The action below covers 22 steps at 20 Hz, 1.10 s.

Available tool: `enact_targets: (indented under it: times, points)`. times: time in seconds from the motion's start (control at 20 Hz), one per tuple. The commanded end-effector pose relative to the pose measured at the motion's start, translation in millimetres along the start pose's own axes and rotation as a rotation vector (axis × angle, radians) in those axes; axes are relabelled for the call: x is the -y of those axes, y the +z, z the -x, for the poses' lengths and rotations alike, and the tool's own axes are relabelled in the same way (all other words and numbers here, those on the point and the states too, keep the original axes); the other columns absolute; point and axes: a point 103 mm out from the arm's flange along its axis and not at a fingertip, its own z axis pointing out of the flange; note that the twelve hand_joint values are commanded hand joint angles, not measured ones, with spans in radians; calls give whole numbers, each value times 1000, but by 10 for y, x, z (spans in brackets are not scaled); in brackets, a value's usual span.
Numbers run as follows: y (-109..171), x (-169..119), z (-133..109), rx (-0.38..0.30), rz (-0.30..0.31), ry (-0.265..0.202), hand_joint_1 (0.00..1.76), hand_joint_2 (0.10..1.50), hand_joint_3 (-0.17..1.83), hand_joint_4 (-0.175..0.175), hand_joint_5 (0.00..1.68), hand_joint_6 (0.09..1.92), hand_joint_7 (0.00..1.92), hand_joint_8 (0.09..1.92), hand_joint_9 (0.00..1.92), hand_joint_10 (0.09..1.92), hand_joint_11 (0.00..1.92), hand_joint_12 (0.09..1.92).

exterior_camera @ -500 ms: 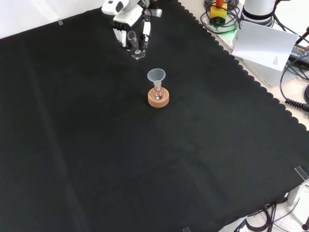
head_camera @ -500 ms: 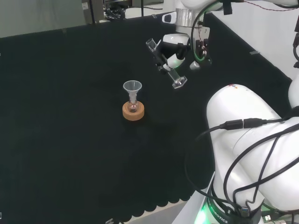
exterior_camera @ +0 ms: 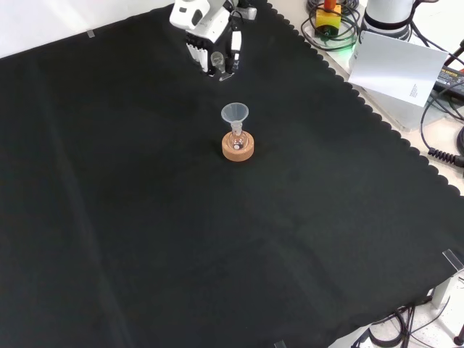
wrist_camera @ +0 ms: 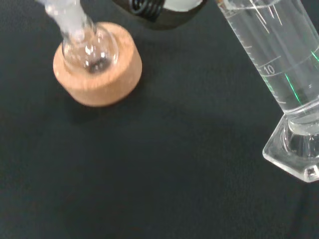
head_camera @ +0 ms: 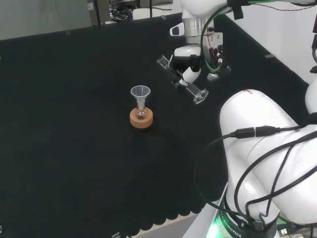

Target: Pour the water from the graduated cylinder into the round-bottom flask.

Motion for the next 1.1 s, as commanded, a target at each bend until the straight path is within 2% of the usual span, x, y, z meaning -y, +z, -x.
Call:
enact_targets:
  times: [0.05, 0.3, 0.5, 0.6, 0.65, 0.75, 1.05, 1.1]
  points:
    - [88, 53, -103, 81, -133, 8, 1164, 1084, 8, -155, 1051, 899, 1307, 293, 1524, 87, 1356, 707]
    - [88, -17, -197, 114, -233, 9, 1164, 1084, 8, -156, 1052, 899, 1314, 278, 1523, 87, 1357, 706]
    - [60, -44, -239, 129, -276, 12, 1165, 1084, 8, -156, 1051, 899, 1316, 276, 1521, 87, 1355, 705]
    - [49, -48, -253, 143, -302, 15, 1235, 1073, 11, -169, 1054, 881, 1171, 646, 1521, 87, 1357, 698]
    - [43, -49, -257, 149, -318, 18, 1253, 1073, 11, -172, 1050, 884, 1125, 758, 1521, 87, 1357, 699]
    - [30, -54, -258, 155, -346, 27, 1267, 1075, 10, -175, 1045, 889, 1087, 851, 1521, 87, 1357, 700]
    - [-3, -73, -279, 183, -405, 36, 1271, 1077, 8, -175, 1042, 894, 1073, 883, 1523, 87, 1355, 703]
    - [-6, -80, -283, 184, -416, 37, 1232, 1081, 9, -172, 1039, 906, 1116, 771, 1522, 87, 1354, 706]
